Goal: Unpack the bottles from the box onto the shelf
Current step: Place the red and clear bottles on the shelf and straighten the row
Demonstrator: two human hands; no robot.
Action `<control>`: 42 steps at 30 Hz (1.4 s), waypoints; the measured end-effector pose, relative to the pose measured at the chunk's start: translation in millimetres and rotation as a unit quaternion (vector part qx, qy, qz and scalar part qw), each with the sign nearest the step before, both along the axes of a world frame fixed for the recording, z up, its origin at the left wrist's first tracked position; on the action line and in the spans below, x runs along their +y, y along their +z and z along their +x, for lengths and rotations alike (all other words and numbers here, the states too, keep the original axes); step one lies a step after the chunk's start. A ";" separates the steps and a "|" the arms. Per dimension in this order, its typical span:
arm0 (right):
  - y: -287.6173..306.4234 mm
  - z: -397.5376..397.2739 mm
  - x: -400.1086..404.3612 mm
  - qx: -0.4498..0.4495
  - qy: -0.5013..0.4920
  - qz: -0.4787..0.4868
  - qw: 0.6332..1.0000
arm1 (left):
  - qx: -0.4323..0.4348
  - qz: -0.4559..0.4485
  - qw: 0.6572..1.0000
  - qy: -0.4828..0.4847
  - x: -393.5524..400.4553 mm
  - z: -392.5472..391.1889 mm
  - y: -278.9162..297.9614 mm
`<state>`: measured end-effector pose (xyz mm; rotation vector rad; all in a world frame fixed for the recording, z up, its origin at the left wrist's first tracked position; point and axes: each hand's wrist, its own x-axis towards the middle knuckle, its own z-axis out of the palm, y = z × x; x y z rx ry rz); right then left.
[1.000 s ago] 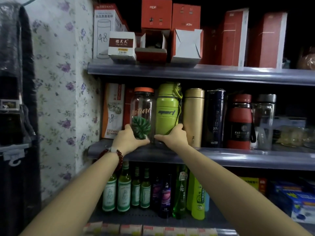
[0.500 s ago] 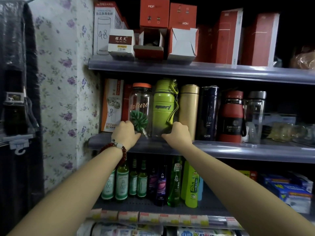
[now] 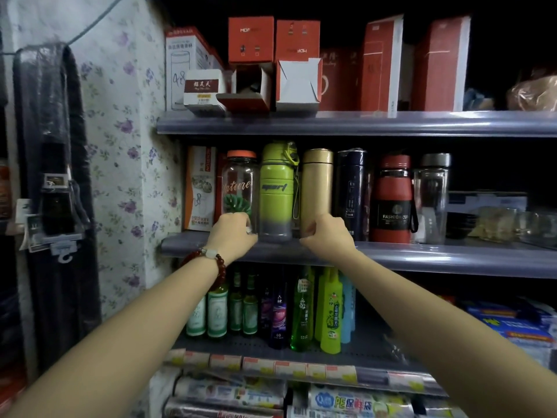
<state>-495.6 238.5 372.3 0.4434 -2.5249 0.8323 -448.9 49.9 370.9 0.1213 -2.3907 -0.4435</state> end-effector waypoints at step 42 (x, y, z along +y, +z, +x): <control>-231.2 176.6 -100.9 -0.141 0.483 0.223 0.835 | -0.176 0.256 0.850 0.426 17.6 349.9 -253.4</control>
